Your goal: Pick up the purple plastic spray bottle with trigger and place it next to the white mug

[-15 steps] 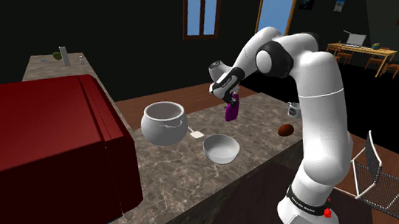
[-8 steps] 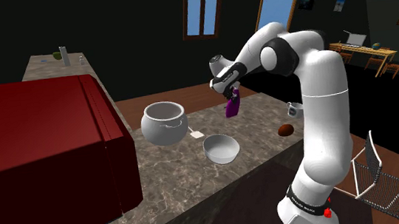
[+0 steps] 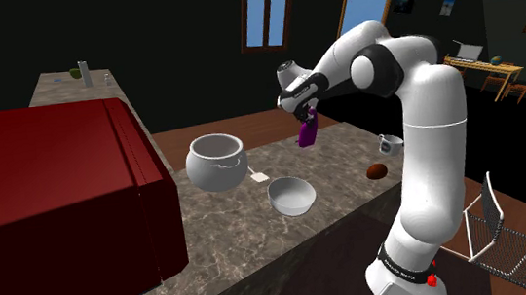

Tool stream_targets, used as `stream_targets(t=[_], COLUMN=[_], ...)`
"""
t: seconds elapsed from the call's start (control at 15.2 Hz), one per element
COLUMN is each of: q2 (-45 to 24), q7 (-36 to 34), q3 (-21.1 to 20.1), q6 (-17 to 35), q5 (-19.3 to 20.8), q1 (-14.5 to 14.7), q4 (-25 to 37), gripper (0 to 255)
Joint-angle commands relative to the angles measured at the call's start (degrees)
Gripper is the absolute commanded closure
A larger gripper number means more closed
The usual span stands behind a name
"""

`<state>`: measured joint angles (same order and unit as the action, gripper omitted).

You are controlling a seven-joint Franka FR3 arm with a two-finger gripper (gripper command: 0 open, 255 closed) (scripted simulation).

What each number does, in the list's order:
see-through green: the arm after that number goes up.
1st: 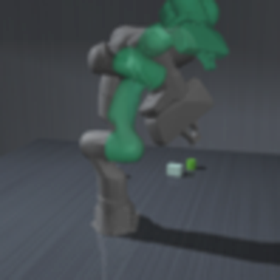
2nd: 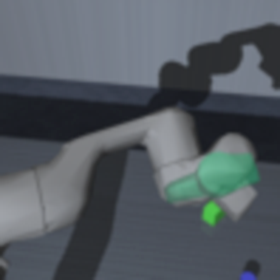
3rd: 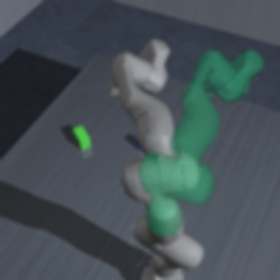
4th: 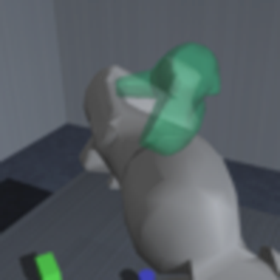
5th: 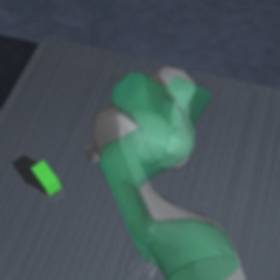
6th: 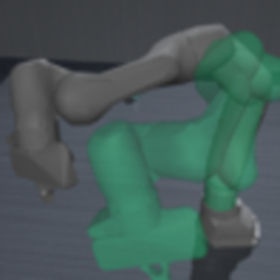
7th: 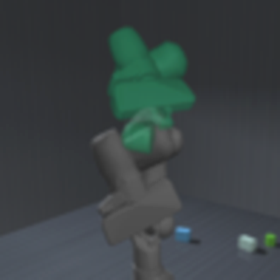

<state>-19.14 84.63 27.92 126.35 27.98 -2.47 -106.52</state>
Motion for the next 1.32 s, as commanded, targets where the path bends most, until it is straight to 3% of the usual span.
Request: stream_targets(t=[0.0,1.25], q2=[0.64,5.61], q7=[0.57,6.04], q3=[0.02,0.09], q6=[-1.18,-12.9], q5=[-0.08,-0.84], q1=[0.09,0.95], q4=[0.66,8.77], gripper=[255,255])
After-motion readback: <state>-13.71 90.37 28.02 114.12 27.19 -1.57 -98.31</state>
